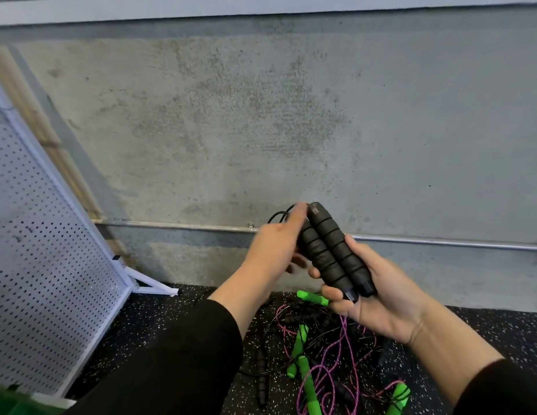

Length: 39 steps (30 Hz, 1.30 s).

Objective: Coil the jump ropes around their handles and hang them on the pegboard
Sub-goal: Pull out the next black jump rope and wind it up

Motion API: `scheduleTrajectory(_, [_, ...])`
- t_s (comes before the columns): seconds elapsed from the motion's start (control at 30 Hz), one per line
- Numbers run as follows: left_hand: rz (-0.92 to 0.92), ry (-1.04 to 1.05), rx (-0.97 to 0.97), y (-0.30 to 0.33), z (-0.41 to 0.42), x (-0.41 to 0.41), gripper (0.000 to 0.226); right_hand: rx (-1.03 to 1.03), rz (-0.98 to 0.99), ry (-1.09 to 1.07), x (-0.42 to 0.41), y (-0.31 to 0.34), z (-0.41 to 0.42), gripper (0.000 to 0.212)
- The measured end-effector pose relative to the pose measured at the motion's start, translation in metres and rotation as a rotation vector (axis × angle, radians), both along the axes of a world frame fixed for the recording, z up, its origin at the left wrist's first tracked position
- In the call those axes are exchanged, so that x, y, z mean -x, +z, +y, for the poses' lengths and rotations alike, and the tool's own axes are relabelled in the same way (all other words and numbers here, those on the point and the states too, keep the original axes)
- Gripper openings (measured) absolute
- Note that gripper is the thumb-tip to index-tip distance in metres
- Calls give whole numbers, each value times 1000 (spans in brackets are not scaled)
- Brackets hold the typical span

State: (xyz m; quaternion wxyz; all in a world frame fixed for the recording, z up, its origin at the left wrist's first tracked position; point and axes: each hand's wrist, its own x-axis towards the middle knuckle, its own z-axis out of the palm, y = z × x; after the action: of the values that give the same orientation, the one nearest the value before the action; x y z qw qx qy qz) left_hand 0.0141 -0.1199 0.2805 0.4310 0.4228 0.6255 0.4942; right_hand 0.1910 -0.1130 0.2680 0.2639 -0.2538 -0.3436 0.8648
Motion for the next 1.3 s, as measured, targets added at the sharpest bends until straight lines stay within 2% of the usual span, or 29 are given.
scheduleTrajectory(0.07, [231, 273, -240, 0, 1, 14, 64, -15, 17, 22, -6, -2, 2, 58])
scheduleTrajectory(0.13, [262, 332, -388, 0, 4, 29, 40, -37, 63, 94, -12, -4, 3, 55])
scheduleTrajectory(0.17, [263, 261, -397, 0, 4, 34, 30, -46, 96, 136, -14, -4, 2, 55])
scheduleTrajectory(0.27, [193, -62, -365, -1, 0, 35, 40, -54, 184, 241, -16, -3, 2, 53])
scheduleTrajectory(0.3, [144, -104, -367, 0, -2, 32, 43, -54, 210, 273, -16, -2, 2, 51])
scheduleTrajectory(0.43, [-153, -80, -348, 3, -11, 10, 49, -15, 372, 335, -12, 1, -1, 51])
scheduleTrajectory(0.5, [-208, -34, -321, 5, -14, -5, 45, -5, 451, 332, -9, 3, -2, 53])
scheduleTrajectory(0.6, [-171, -54, -384, 6, -17, -22, 37, -21, 538, 328, -8, 6, -1, 56])
scheduleTrajectory(0.73, [92, -145, -423, 9, -17, -33, 25, -50, 565, 274, -15, 7, 8, 58])
scheduleTrajectory(0.8, [245, -197, -390, 9, -16, -33, 23, -84, 475, 187, -21, 9, 11, 56])
scheduleTrajectory(0.87, [410, -236, -342, 10, -13, -31, 27, -167, 300, 41, -25, 11, 11, 52])
scheduleTrajectory(0.97, [521, -285, -225, 7, -9, -23, 30, -322, 38, -146, -24, 12, 10, 45])
scheduleTrajectory(1.17, [379, -261, -53, 10, -6, -13, 37, -614, -300, -275, -14, 15, 8, 19])
scheduleTrajectory(1.3, [325, -286, 31, 6, -6, -8, 28, -833, -606, -356, -9, 8, 13, 21])
